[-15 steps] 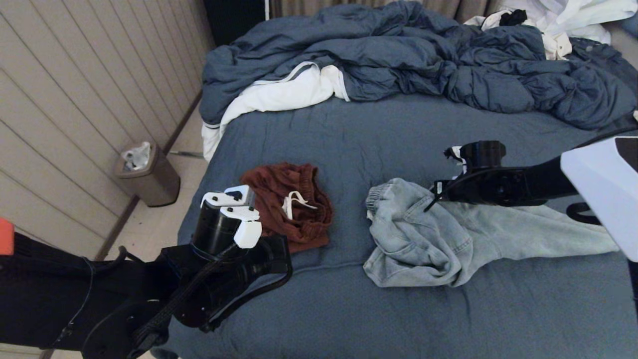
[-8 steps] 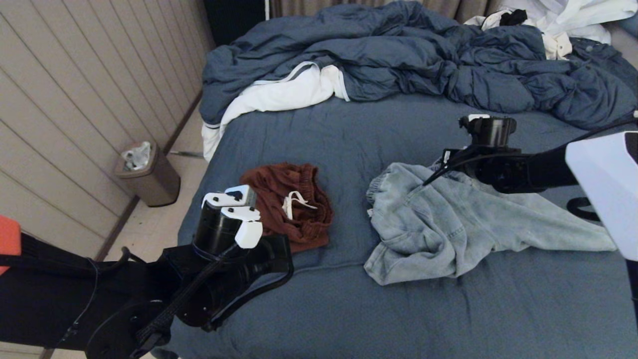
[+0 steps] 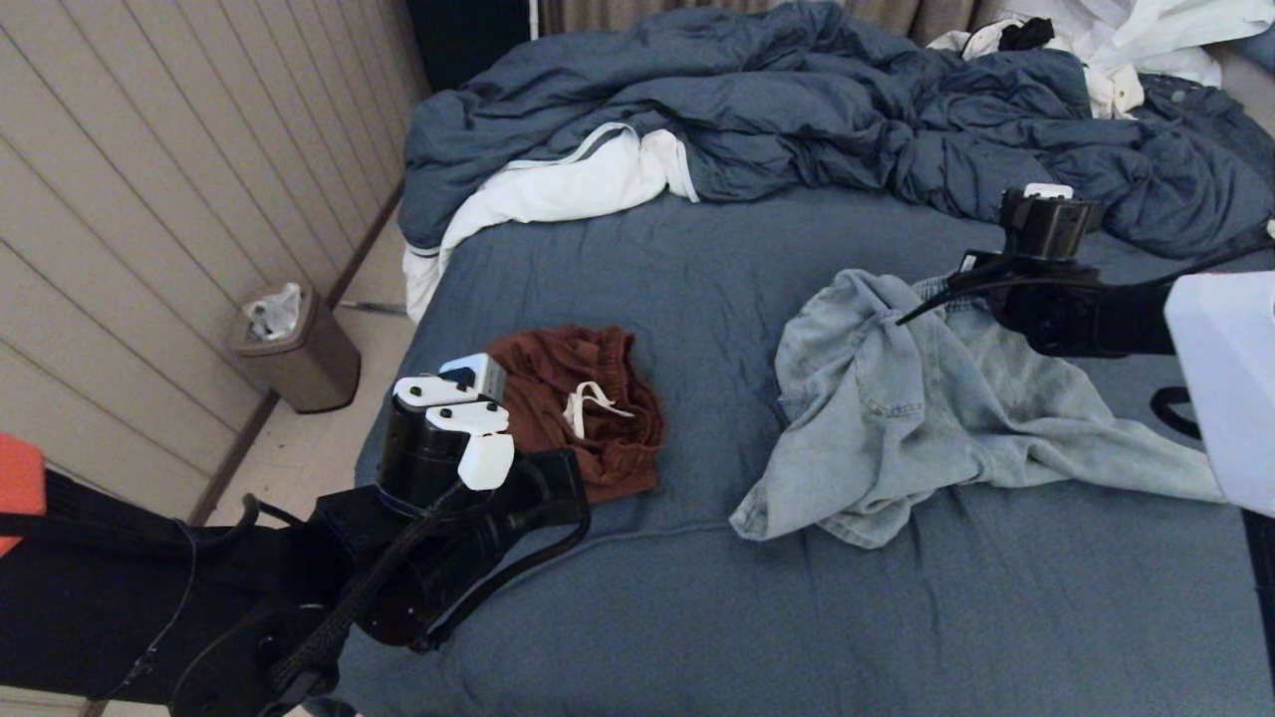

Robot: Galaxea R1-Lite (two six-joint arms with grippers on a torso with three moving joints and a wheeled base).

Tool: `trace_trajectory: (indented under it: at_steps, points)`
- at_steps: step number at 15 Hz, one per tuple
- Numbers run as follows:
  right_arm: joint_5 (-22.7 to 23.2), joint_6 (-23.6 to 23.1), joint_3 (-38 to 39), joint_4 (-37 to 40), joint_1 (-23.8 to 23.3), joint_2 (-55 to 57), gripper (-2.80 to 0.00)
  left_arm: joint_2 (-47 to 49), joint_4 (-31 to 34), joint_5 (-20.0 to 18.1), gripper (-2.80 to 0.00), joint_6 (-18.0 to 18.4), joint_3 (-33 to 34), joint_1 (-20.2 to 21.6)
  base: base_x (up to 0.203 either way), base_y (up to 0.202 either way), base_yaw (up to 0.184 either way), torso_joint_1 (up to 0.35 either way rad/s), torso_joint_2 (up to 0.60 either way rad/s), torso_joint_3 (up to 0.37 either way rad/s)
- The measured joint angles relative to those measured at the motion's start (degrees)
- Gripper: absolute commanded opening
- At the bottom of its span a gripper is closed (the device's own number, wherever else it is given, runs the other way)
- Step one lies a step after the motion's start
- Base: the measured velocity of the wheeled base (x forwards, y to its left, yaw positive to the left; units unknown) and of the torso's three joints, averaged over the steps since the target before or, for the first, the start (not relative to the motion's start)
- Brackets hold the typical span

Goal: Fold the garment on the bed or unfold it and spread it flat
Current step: Unford the blue shorts

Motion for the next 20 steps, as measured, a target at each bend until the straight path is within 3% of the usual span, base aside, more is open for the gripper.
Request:
trace_trajectory:
  at_steps: [4, 8, 11, 12, 20]
  points:
    - [0.28, -2.82, -0.29, -2.31, -2.90, 2.13, -2.80, 0.21, -0.44, 0.00, -2.80, -0.05, 0.09, 0.00, 0.000, 0.000, 0.000, 0.000, 0.00, 0.000]
    - [0.22, -9.46, -0.35, -8.75, -4.72, 5.80, -2.80, 0.44, -0.44, -0.13, -2.80, -0.07, 0.39, -0.05, 0.000, 0.000, 0.000, 0.000, 0.00, 0.000]
    - [1.26, -9.80, -0.40, -8.58, -5.42, 7.28, -2.80, 0.59, -0.46, -0.15, -2.80, -0.06, 0.41, -0.07, 0.000, 0.000, 0.000, 0.000, 0.00, 0.000]
    - [1.55, -9.78, -0.40, -8.43, -5.45, 7.46, 0.00, 0.61, -0.49, -0.15, -2.80, -0.06, 0.41, -0.07, 0.000, 0.000, 0.000, 0.000, 0.00, 0.000]
    - [2.71, -7.61, -0.30, -8.18, -5.67, 6.57, 0.00, 0.52, -0.51, -0.15, -2.80, -0.07, 0.46, -0.10, 0.000, 0.000, 0.000, 0.000, 0.00, 0.000]
